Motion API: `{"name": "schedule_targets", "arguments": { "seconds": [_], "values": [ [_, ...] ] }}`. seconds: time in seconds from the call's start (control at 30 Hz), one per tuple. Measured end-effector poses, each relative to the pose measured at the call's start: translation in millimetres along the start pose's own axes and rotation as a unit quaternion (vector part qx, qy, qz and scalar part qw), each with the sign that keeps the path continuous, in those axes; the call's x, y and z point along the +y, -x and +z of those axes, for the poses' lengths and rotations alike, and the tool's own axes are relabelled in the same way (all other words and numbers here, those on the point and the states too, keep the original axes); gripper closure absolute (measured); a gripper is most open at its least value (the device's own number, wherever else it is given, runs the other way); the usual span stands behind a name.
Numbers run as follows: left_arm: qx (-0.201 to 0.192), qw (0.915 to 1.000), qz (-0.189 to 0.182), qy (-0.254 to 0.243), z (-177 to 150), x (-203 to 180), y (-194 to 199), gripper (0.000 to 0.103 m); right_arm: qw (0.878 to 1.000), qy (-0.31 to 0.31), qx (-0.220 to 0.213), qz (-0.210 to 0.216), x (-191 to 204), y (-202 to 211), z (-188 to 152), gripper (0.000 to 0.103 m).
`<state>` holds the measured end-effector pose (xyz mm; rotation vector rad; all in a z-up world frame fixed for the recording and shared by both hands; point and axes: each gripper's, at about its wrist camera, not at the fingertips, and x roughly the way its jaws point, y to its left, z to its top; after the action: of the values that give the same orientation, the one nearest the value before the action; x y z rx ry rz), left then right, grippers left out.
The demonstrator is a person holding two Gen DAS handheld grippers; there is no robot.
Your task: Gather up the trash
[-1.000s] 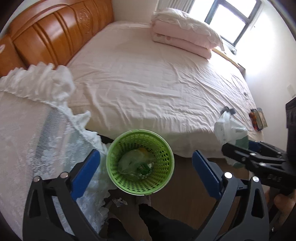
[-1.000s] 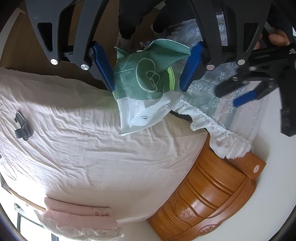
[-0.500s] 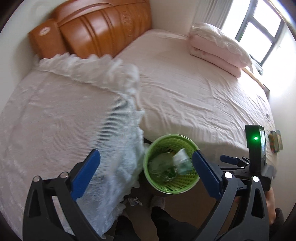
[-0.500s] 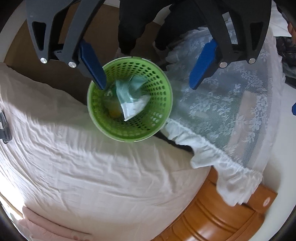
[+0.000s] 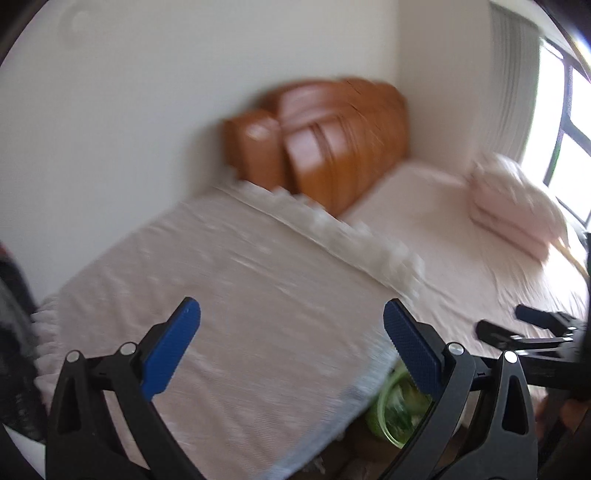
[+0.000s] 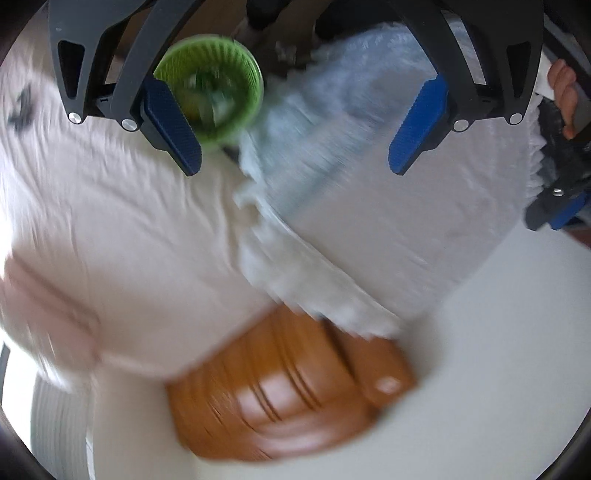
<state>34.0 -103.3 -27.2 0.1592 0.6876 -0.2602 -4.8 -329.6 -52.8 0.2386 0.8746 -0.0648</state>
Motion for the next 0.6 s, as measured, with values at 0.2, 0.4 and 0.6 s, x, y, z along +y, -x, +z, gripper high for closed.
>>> {"name": "schedule_targets", "arguments": {
  "seconds": [0.2,0.4,0.6],
  "values": [
    [-0.024,0.9982,0.043,0.034,7,55,26,0.008,0.997,0.057,-0.042,0.043,57,23,31,0.002],
    [-0.017,0.9960,0.050,0.072,3,83,31,0.008,0.993,0.094,-0.047,0.062,90,24,36,0.002],
    [-0.012,0.9954,0.060,0.074,-4,86,32,0.008,0.992,0.103,-0.038,0.067,103,18,33,0.002]
  ]
}}
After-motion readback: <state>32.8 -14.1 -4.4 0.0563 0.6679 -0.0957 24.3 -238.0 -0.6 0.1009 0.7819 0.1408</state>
